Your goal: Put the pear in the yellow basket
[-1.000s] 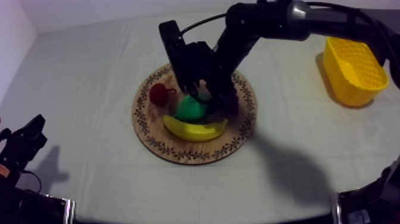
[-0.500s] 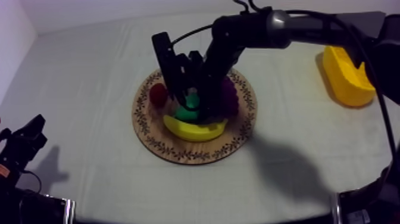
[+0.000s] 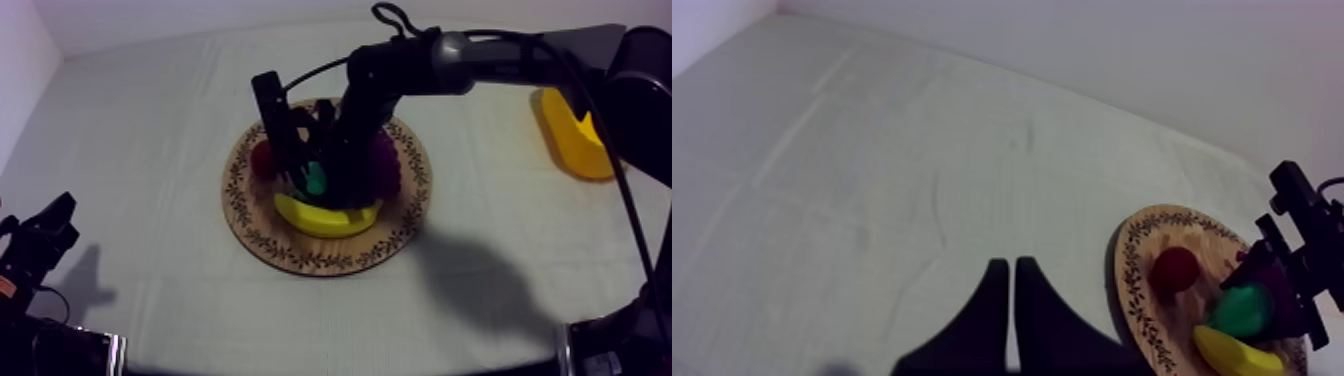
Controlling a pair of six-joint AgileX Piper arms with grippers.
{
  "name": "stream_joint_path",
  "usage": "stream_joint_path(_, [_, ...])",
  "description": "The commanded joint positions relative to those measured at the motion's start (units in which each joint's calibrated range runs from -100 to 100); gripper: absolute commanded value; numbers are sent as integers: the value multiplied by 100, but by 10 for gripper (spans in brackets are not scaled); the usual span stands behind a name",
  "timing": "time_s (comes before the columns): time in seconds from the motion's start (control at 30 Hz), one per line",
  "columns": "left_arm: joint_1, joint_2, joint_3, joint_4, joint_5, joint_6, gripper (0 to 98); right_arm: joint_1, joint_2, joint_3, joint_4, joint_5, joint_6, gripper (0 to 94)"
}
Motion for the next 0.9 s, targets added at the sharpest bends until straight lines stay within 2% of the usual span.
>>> stream_joint_path(0.0, [1,0,2,2,1,0,1,-1,1,18,-4,-71,-26,434])
stream_joint_path(0.2, [1,0,2,2,1,-1,1,55,-187,109,-3,-443,-161,406])
stream_joint_path(0.37, [1,0,2,2,1,-3,1,182,-687,190,69,-1142,-524,405])
stream_joint_path(0.5, [1,0,2,2,1,-3,1,350,-1255,214,308,-1877,-1132,406])
stream_joint_path(0.63, [1,0,2,2,1,-3,1,630,-1852,146,672,-2407,-1852,425])
stream_joint_path(0.87, [1,0,2,2,1,-3,1,1481,-2769,-230,1378,-2541,-3233,422])
